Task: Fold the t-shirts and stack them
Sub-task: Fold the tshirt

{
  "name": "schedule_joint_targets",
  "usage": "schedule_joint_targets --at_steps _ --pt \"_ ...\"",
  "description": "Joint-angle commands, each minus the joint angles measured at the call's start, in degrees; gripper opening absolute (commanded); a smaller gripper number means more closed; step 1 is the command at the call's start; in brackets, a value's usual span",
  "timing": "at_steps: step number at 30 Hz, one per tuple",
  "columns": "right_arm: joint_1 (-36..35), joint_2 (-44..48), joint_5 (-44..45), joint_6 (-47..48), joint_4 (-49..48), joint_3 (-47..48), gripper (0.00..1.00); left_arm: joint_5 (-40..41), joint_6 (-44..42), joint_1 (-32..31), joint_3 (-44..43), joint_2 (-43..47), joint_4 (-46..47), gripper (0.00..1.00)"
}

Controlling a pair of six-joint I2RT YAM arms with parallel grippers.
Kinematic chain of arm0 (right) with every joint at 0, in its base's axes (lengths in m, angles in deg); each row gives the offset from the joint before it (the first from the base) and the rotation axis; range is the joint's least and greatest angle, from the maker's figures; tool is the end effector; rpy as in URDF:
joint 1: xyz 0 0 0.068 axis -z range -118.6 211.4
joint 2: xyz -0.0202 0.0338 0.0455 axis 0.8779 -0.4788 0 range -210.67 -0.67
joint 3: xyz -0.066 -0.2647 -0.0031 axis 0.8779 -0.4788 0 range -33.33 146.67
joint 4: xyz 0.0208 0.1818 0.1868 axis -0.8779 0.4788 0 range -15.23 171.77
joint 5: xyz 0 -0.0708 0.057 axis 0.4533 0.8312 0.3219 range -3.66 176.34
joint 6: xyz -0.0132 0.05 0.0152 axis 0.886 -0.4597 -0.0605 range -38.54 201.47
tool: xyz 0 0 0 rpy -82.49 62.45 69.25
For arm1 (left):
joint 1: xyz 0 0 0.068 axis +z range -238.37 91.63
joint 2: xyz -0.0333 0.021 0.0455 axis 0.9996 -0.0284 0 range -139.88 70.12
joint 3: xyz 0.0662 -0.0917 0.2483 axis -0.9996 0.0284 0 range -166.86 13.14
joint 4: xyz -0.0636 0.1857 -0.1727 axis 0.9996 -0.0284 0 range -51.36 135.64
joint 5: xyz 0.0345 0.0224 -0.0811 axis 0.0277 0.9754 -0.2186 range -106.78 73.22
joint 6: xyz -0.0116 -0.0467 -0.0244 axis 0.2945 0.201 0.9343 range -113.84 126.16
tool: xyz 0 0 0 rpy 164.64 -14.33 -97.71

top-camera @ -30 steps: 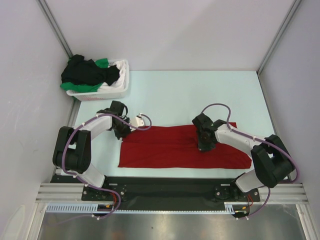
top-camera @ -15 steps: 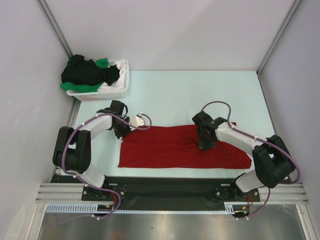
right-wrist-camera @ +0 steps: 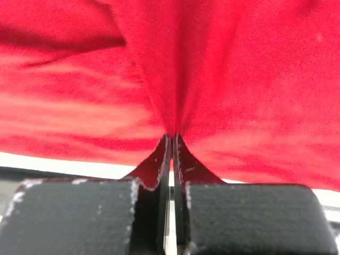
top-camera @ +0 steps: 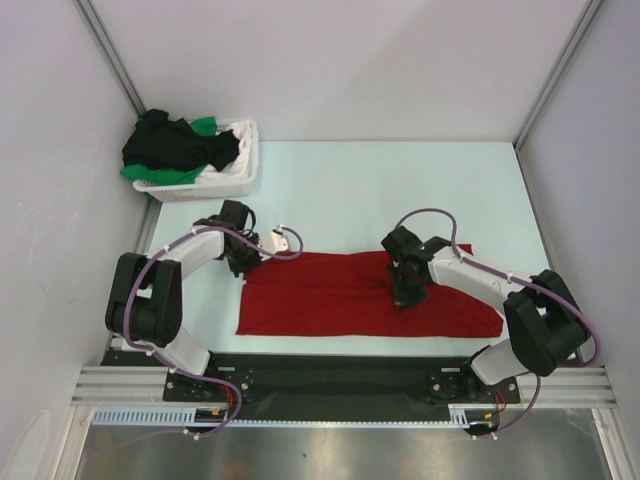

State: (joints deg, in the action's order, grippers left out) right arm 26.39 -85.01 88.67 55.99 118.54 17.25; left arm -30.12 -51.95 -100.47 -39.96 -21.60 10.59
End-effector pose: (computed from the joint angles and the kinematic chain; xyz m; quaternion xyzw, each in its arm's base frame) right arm 0.2095 0.1449 0.1830 -0.0803 0.9906 0.0373 0.1041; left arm 0.2793 -0.0682 0.1671 0.5788 0.7949 -0.0507 0.1748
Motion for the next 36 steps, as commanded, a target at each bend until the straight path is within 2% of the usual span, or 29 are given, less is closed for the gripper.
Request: schedule_joint_targets --at_steps 1,5,8,12,15,17,18,19,20,21,25,27,30,32,36 --pt "-2.00 0.49 -8.90 2.00 2.37 -0.57 0.00 1.48 -0.95 0.58 -2.00 1.99 1.38 0.00" --pt "-2.09 -0.56 -8.66 2.80 2.11 -0.32 0.00 2.00 -1.39 0.94 -2.18 1.46 1.47 0.00" --pt "-1.82 -1.88 -7.69 3.06 1.15 0.82 0.12 2.45 -1.57 0.85 -2.18 1.11 1.39 0.00" --pt "-0.95 -2.42 -6.55 2.36 1.40 2.14 0.54 2.80 -1.48 0.94 -2.01 1.54 1.12 0.01" --pt "0.90 1.88 -5.67 1.40 1.50 3.02 0.63 2.89 -1.66 1.02 -1.57 2.07 0.77 0.04" --pt "2.83 5.74 -3.39 0.25 1.50 2.85 0.65 2.45 -1.92 0.94 -1.65 2.34 0.42 0.13" --pt "6.23 9.15 -2.95 -0.36 1.67 1.89 0.66 2.36 -2.01 0.94 -1.74 2.42 0.16 0.18" --pt "8.53 11.19 -2.77 -1.93 2.11 1.01 0.65 2.36 -1.84 0.94 -2.00 2.51 -0.02 0.28" --pt "10.90 12.86 -2.59 -2.64 2.46 0.05 0.65 1.57 -1.57 1.02 -2.27 2.69 -0.37 0.32" --pt "16.58 16.10 -2.68 -3.35 3.16 -1.18 0.62 0.78 -1.31 0.94 -2.70 2.95 -1.42 0.36" --pt "28.31 22.96 -2.95 -5.89 4.13 -6.03 0.55 -5.10 -0.17 0.94 -5.16 6.46 -3.62 0.52" --pt "30.86 24.91 -2.42 -7.21 4.05 -6.11 0.55 -9.04 0.36 0.85 -6.39 8.31 -4.15 0.55" --pt "40.07 27.47 -1.80 -10.03 1.25 -10.41 0.54 -13.62 3.87 0.50 -10.70 8.75 -4.59 0.57" --pt "45.54 28.17 -6.01 -12.39 -0.69 -13.83 0.52 -16.80 6.86 -1.86 -13.69 8.84 -4.24 0.58" --pt "49.15 27.29 -8.39 -15.47 -4.29 -16.82 0.52 -16.90 8.97 -14.33 -13.87 8.76 1.10 0.56"
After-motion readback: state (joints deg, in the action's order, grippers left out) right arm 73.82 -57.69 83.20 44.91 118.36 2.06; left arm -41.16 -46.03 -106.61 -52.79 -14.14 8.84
